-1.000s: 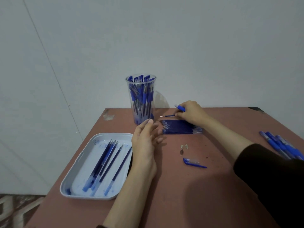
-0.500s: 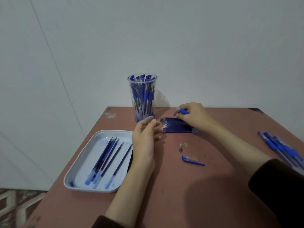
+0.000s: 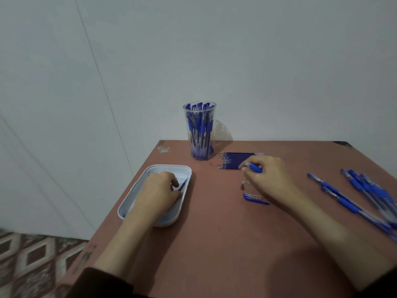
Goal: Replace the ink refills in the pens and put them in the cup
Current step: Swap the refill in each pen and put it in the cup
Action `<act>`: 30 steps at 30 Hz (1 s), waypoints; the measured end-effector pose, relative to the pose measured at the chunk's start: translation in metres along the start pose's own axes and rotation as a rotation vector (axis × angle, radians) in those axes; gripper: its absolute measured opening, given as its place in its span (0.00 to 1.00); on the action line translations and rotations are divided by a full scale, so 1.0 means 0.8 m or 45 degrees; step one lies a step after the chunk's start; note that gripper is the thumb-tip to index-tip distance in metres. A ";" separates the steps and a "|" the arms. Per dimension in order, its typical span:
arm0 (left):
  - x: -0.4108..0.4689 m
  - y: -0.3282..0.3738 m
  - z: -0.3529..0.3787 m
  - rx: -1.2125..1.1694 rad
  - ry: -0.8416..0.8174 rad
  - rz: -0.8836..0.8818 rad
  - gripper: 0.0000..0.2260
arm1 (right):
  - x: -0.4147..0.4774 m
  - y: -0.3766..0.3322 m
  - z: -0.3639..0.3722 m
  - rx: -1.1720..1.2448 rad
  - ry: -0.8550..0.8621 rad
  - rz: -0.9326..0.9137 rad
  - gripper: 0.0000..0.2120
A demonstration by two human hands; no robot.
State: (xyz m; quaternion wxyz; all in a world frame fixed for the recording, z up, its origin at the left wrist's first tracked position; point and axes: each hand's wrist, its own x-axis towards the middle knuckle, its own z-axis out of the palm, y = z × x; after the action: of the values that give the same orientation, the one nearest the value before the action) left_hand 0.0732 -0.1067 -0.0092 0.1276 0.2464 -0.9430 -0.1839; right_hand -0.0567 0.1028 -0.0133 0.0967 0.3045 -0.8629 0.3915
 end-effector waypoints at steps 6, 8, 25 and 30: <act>0.002 0.005 -0.011 0.096 -0.055 -0.012 0.09 | -0.002 -0.004 -0.005 0.019 0.000 0.034 0.06; 0.007 0.007 -0.022 -0.016 0.063 -0.024 0.08 | -0.001 -0.006 -0.009 -0.015 -0.010 0.044 0.04; 0.037 0.100 0.041 -2.296 0.234 -0.111 0.01 | -0.004 0.001 -0.015 -0.181 -0.096 -0.144 0.09; 0.037 0.104 0.050 -2.320 0.142 -0.104 0.04 | -0.006 -0.004 -0.013 -0.221 -0.080 -0.166 0.08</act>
State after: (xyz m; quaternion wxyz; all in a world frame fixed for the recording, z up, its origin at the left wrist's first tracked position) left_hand 0.0002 -0.0429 -0.0063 0.3115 0.0921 -0.4159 -0.8494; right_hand -0.0516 0.1116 -0.0065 0.1207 0.3625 -0.8747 0.2983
